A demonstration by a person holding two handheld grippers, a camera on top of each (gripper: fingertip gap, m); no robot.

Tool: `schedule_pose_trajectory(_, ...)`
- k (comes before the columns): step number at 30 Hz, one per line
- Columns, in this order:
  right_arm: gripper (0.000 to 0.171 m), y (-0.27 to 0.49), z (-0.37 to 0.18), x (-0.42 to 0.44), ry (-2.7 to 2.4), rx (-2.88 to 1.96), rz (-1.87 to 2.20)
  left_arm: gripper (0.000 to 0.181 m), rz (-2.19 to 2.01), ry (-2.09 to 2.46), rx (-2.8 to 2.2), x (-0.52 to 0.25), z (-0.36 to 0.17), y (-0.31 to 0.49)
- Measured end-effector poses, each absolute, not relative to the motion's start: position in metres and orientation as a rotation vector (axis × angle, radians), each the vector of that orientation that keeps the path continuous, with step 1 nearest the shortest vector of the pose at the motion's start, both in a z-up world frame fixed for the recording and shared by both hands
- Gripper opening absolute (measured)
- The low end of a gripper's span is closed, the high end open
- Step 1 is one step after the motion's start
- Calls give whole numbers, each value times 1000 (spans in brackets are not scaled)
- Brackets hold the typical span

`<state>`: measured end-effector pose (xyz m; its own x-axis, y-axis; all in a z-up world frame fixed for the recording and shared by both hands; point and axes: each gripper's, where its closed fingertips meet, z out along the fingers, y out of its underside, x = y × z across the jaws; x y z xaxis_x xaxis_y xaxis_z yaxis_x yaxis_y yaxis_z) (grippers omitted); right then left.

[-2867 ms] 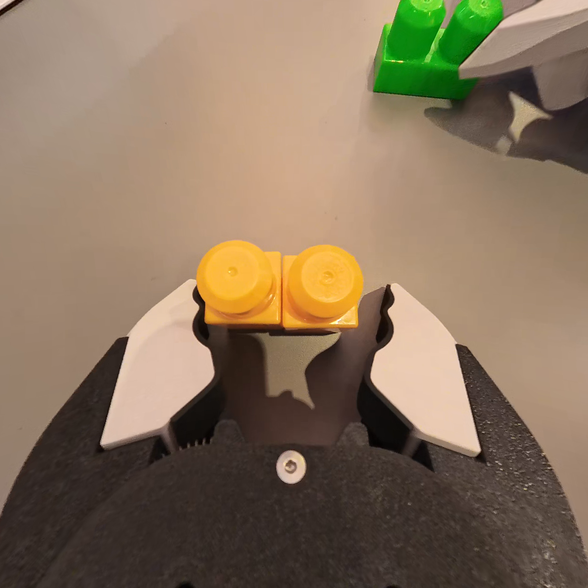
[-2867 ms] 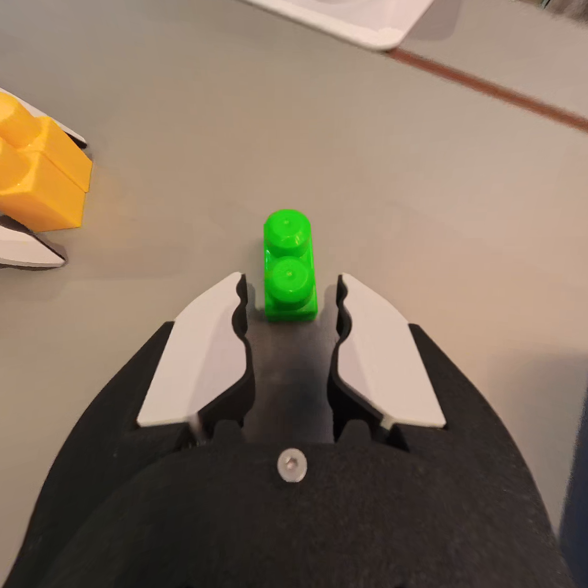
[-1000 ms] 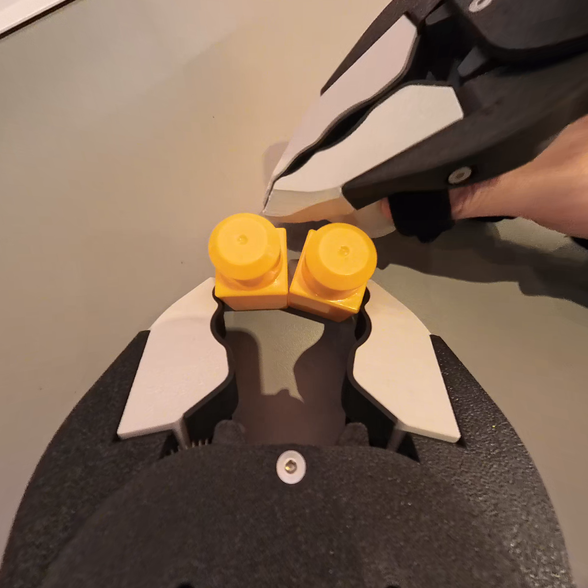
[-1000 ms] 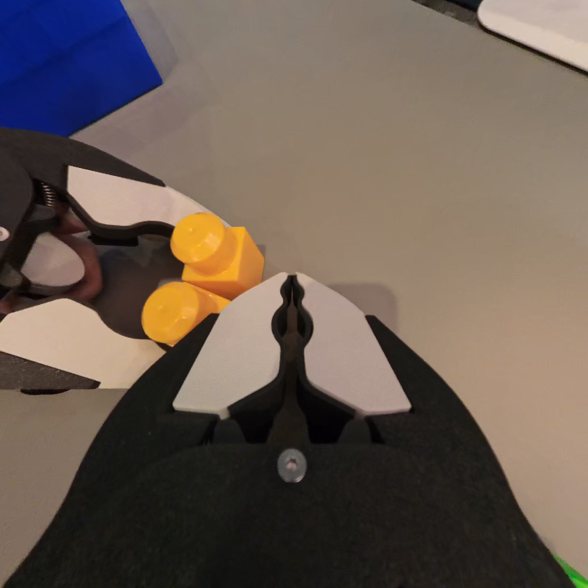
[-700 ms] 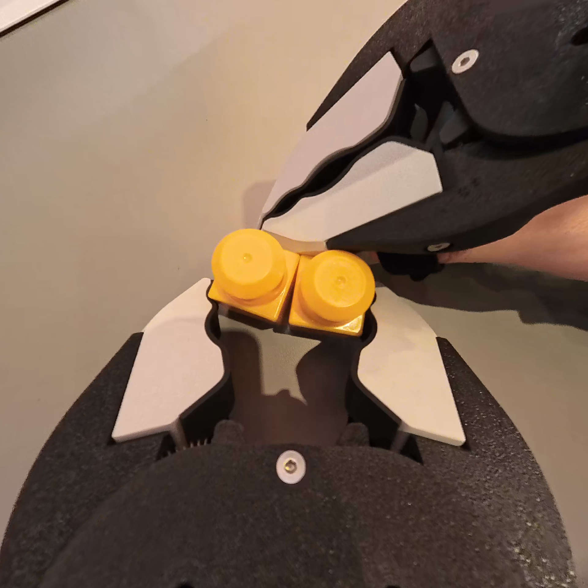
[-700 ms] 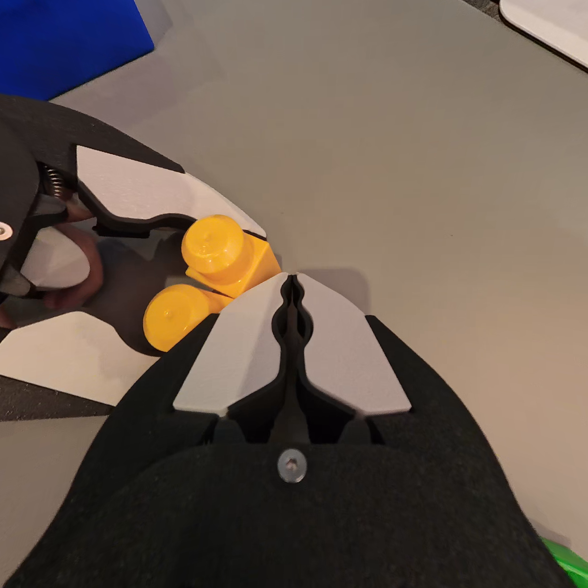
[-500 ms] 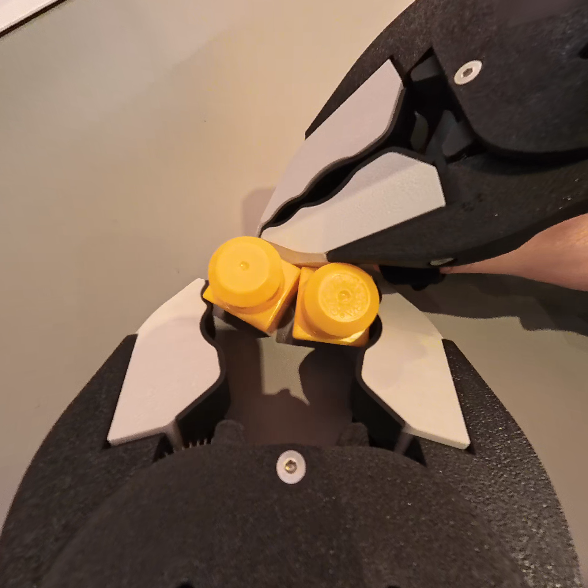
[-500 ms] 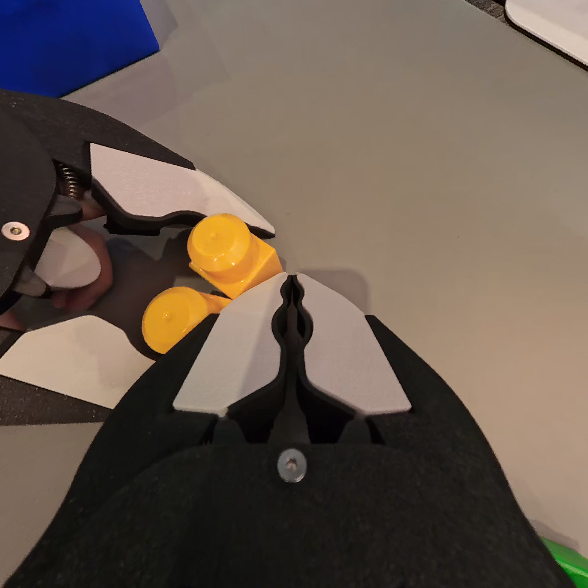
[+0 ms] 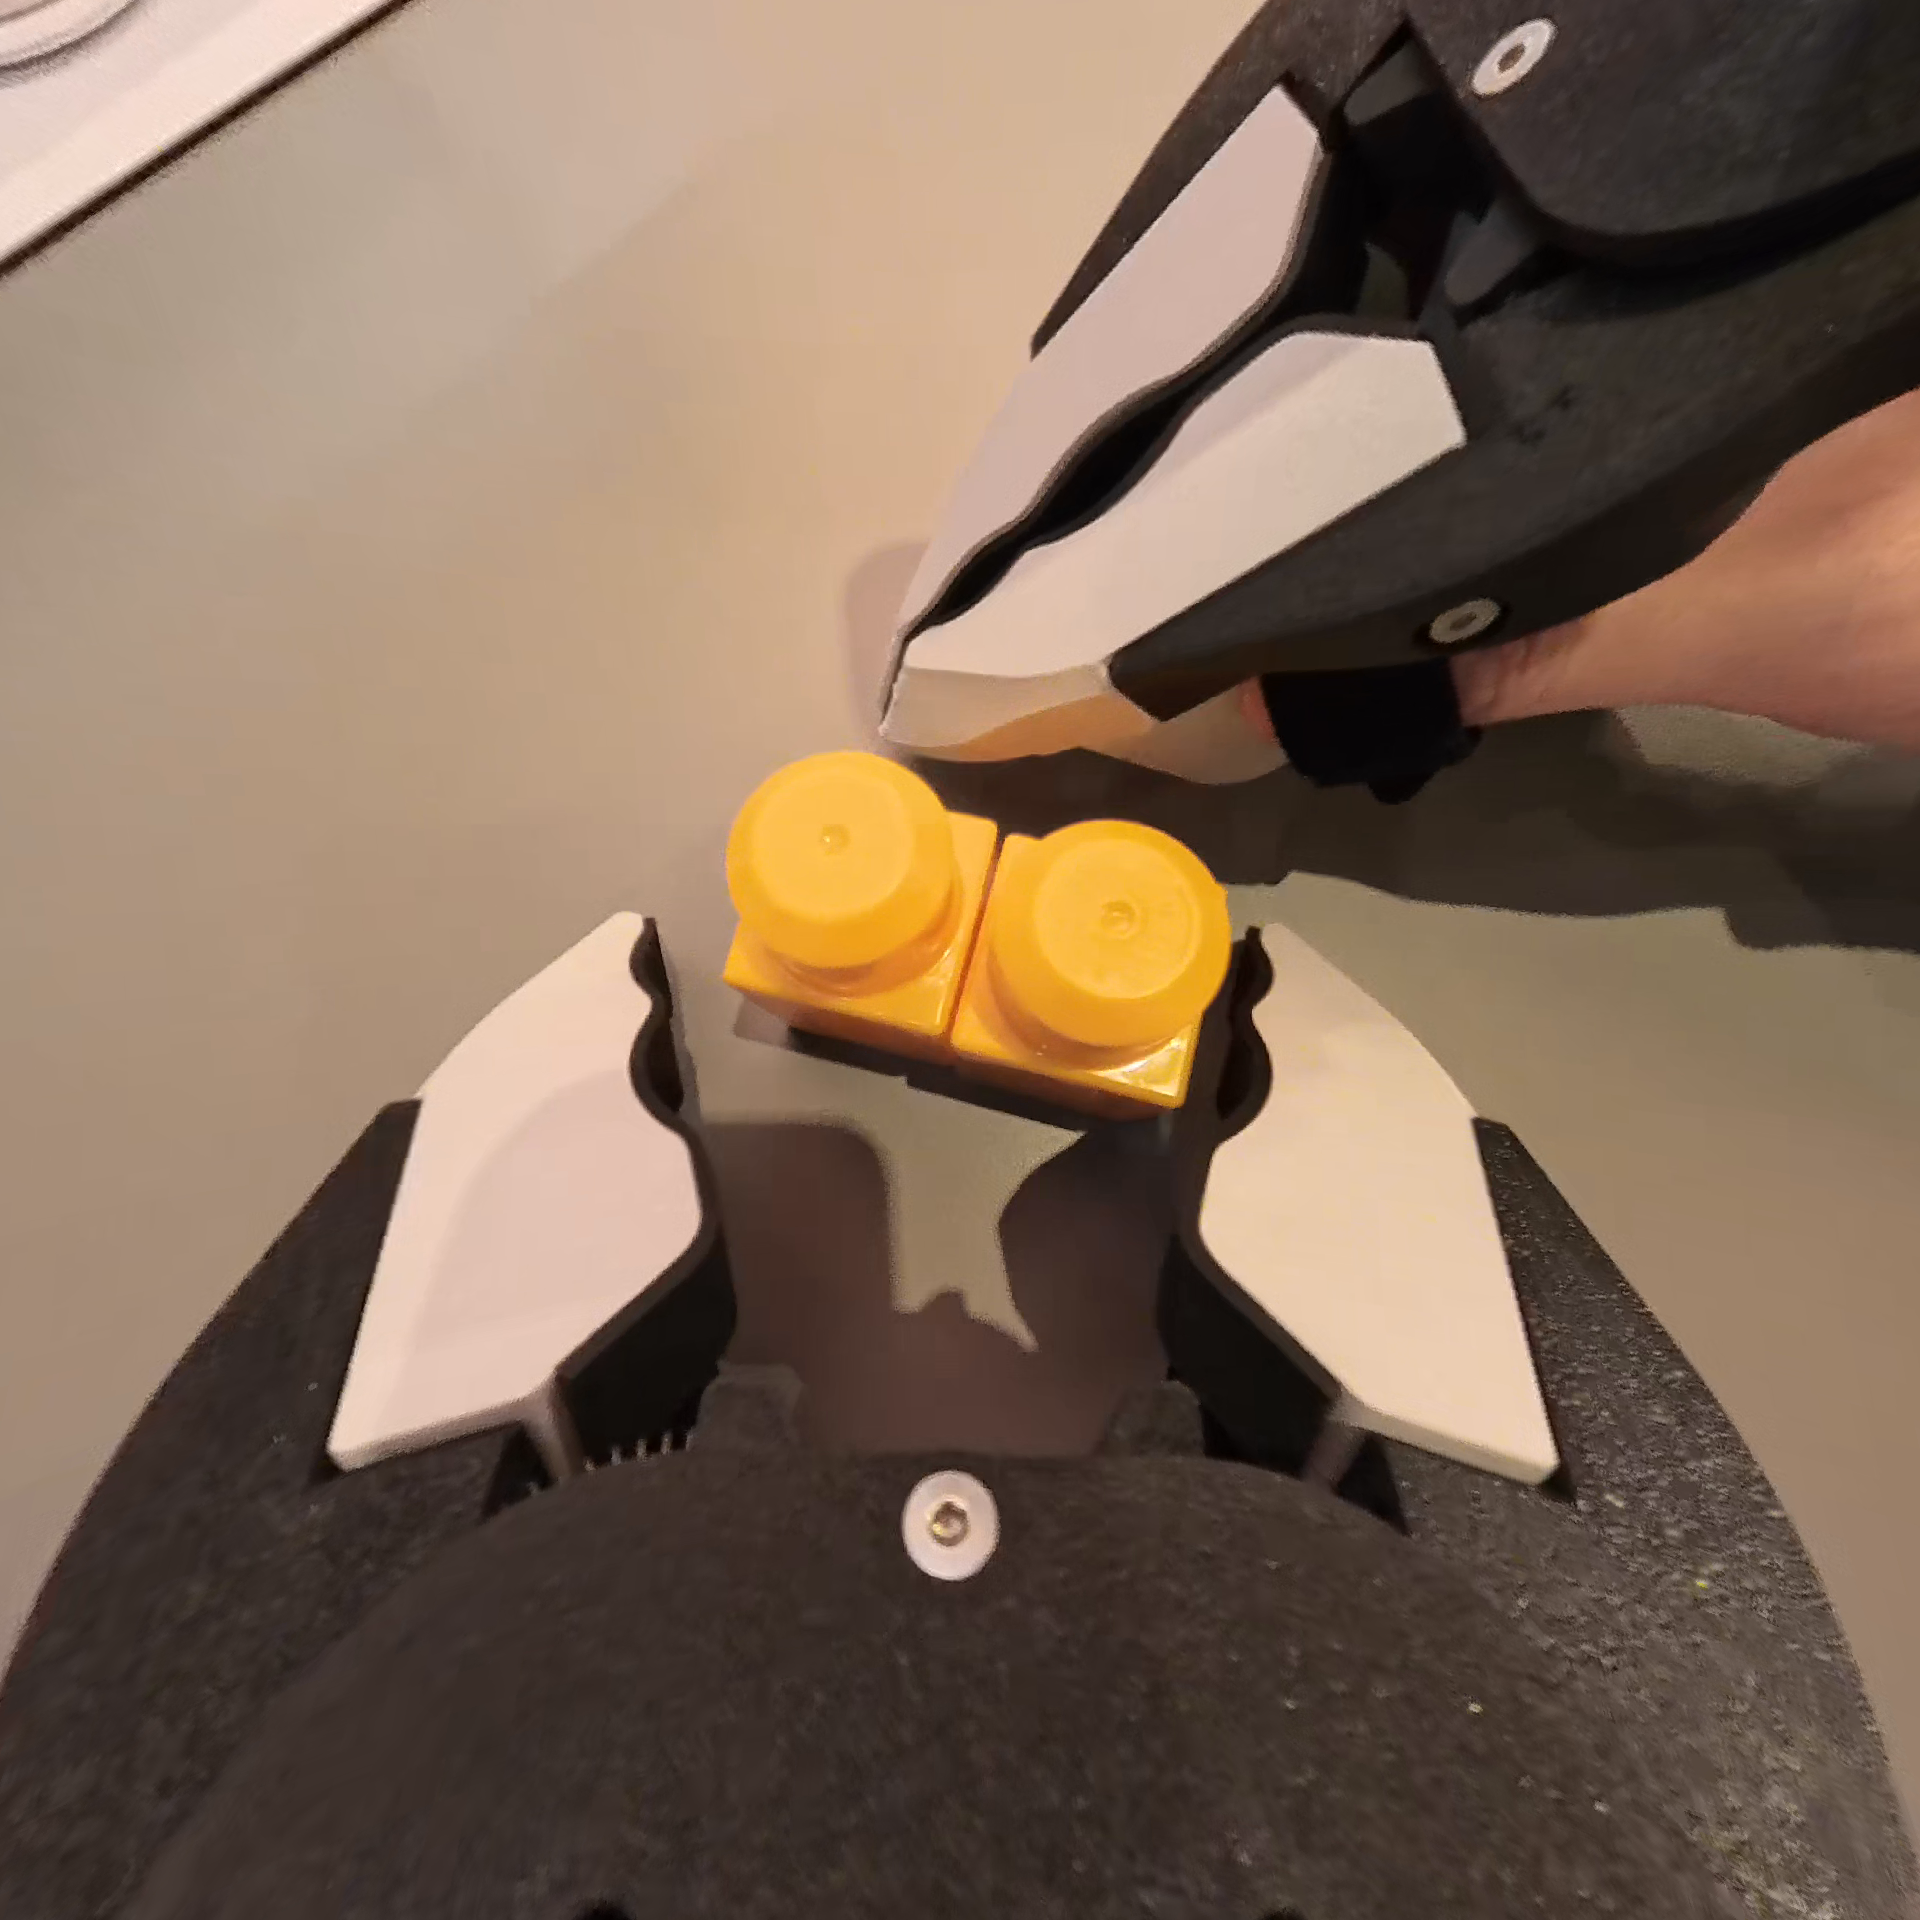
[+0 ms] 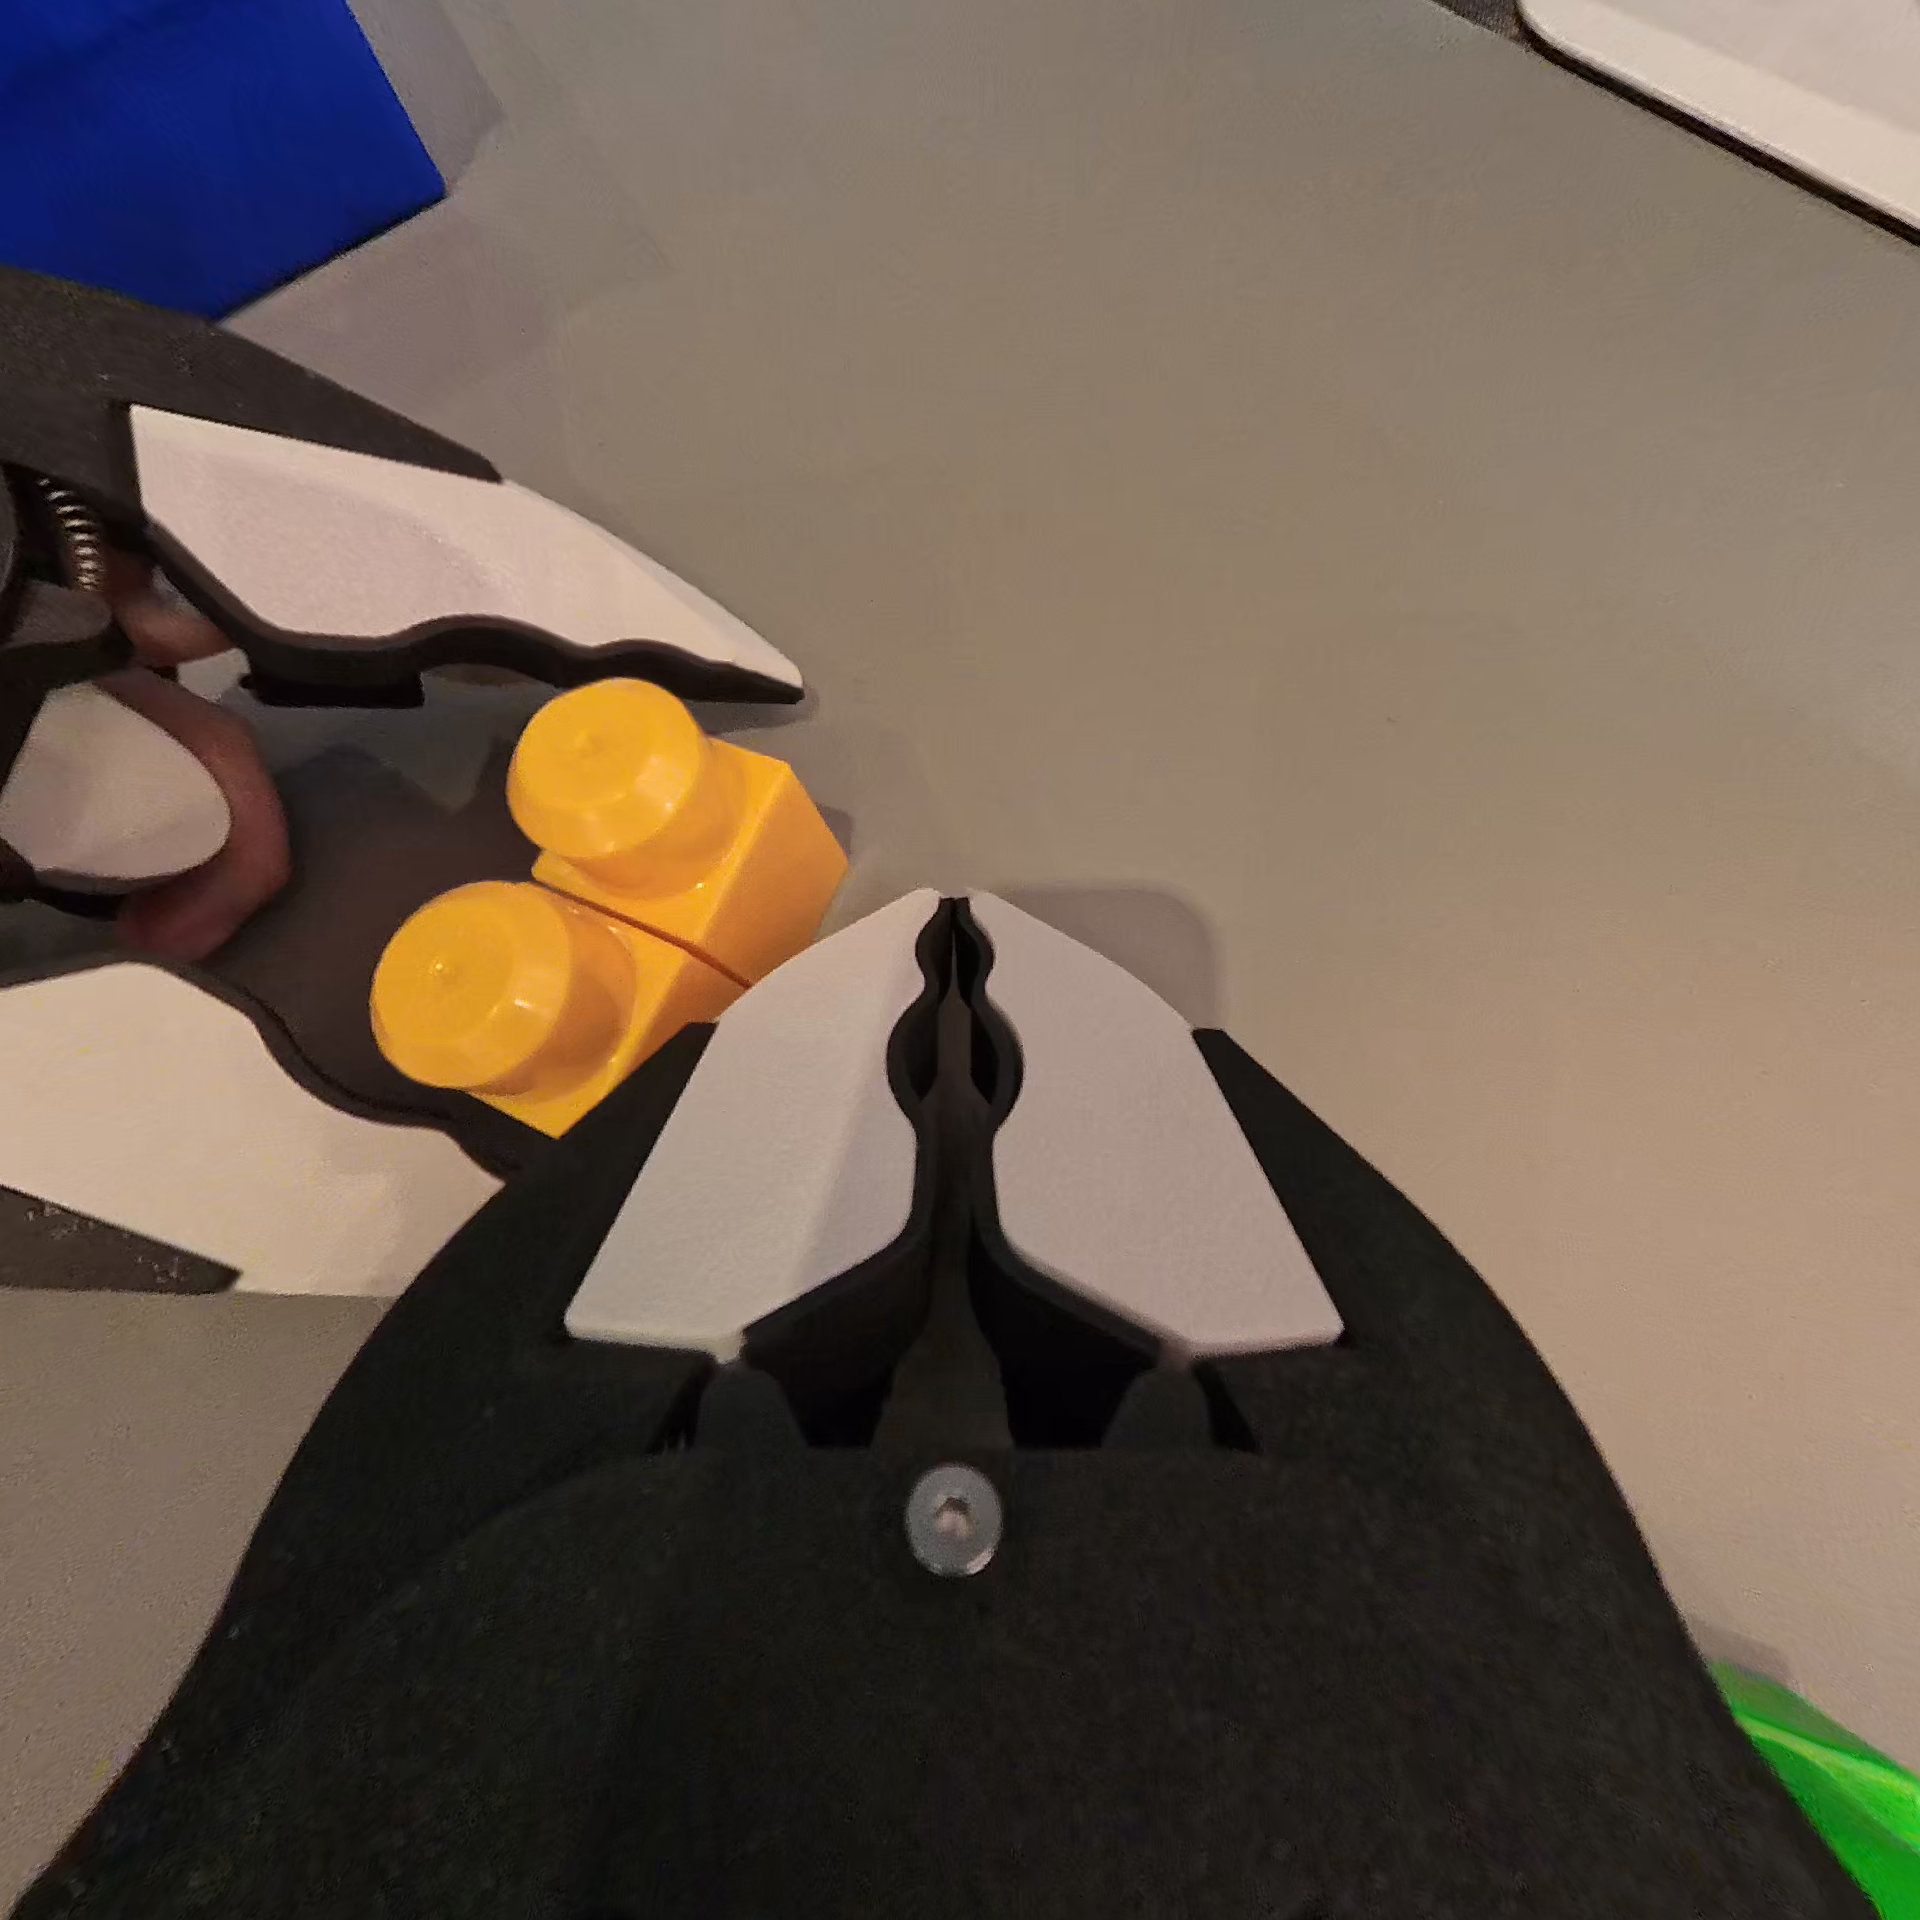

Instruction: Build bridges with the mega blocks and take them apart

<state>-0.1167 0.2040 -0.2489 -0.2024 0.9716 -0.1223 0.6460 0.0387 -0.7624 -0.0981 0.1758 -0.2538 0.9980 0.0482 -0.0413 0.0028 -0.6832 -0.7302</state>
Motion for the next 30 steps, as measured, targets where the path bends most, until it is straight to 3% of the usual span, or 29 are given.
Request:
schedule_pose_trajectory(8,0,213,-248,-113,-1855,-1667,1037,94,-10,37,-2350,-93,-258,178)
schedule_pose_trajectory(30,0,212,-247,-111,-1854,-1665,1045,89,-31,76,-2345,-95,-257,179)
